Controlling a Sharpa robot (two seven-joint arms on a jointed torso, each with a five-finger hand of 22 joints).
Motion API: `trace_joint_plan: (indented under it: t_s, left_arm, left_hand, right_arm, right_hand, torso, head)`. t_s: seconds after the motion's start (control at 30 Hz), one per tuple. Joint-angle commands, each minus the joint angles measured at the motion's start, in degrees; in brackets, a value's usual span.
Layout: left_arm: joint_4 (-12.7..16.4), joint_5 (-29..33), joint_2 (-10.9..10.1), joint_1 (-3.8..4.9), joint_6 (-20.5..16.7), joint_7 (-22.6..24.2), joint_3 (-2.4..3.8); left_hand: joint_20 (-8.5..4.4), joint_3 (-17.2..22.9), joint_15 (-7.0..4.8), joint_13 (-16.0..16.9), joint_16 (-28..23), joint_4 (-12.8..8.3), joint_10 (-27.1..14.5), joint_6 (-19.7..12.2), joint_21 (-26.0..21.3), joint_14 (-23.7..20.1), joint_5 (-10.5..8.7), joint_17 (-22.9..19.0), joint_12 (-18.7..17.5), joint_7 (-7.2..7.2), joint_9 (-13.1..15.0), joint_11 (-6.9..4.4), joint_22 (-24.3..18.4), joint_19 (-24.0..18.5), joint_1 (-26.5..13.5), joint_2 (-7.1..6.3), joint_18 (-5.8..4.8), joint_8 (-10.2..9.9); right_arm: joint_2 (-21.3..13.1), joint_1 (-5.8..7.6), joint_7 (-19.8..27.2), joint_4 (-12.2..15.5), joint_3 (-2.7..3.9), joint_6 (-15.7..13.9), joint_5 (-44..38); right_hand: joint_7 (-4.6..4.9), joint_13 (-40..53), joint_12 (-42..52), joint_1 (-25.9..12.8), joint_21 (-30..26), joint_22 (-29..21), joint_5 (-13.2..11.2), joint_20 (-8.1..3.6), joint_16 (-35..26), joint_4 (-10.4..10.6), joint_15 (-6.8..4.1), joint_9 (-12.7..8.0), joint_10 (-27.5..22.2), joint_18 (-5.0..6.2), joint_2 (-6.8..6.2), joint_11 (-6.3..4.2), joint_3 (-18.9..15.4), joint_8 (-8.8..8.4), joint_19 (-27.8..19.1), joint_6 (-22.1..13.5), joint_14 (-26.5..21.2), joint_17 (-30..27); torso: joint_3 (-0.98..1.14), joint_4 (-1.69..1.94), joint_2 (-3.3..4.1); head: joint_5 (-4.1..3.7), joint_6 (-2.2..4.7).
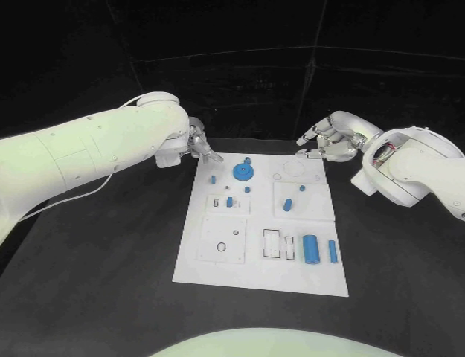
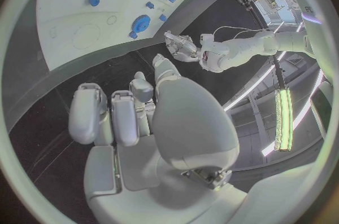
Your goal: Assemble the parts on the task board
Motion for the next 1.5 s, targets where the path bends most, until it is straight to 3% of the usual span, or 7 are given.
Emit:
trace_joint_plan:
  t_s: [0.03, 0.63, 1.5]
  left_arm:
    - [-1.0, -3.0, 0.8, -0.12, 2.4, 0.0, -0.18]
    - [-4.6, -3.3, 3.5, -1.04, 4.1, 0.6, -1.16]
    - [-5.2, -0.1, 4.2, -1.74, 5.5, 1.4, -2.26]
  left_hand:
    - [0.43, -0.7, 0.33, 0.1, 0.2, 0.3, -0.1, 0.6, -0.1, 5.8, -0.03, 15.1, 0.3, 0.08, -0.1, -0.16, 2.4, 0.7, -0.6, 0.04, 0.4, -0.3]
    - [0.32, -2.2, 0.17, 0.5, 0.2, 0.8, 0.4, 1.4, 0.3, 5.8, -0.04, 15.1, 1.0, -0.17, -0.5, -0.37, 3.0, 1.0, 0.0, 0.32, 0.27, -0.3]
    - [0.19, -2.9, 0.03, 0.2, 0.2, 0.0, 0.5, 2.3, 0.4, 5.8, 0.0, 15.1, 0.9, -0.36, -1.1, -0.54, 3.3, 1.2, 2.8, 1.81, 0.19, -0.7]
  right_arm:
    - [0.1, 0.1, 0.5, 0.1, 0.04, -0.3, -0.2]
    - [0.5, 0.1, 0.6, 0.1, 0.04, -0.2, -0.2]
    - [0.7, 0.09, 0.7, -0.1, 0.04, -0.1, -0.2]
  right_hand:
    - [-0.12, -0.1, -0.3, 0.1, -0.2, 0.0, 0.3, -0.17, -0.2, 0.0, -0.36, 0.0, 0.0, 0.31, 0.25, -0.12, -0.2, 0.35, -0.1, -0.4, 2.7, 0.3]
    - [-0.12, -0.1, -0.3, 0.1, -0.2, 0.0, 0.3, -0.16, -0.2, 0.1, -0.35, 0.0, 0.0, 0.31, 0.3, -0.13, -0.2, 0.39, -0.1, -0.4, 2.7, 0.3]
    - [-0.14, -0.1, -0.3, 0.2, -0.2, 0.0, 0.4, -0.16, -0.2, 0.1, -0.36, 0.0, 0.0, 0.31, 0.38, -0.14, -0.2, 0.42, -0.1, -0.4, 2.7, 0.3]
  torso:
    - [-0.01, 0.0, -0.02]
    - [0.01, 0.01, -0.02]
    - [0.01, 0.01, -0.06]
  head:
    - [0.24, 0.0]
    - [0.44, -0.09]
    - [0.36, -0.4]
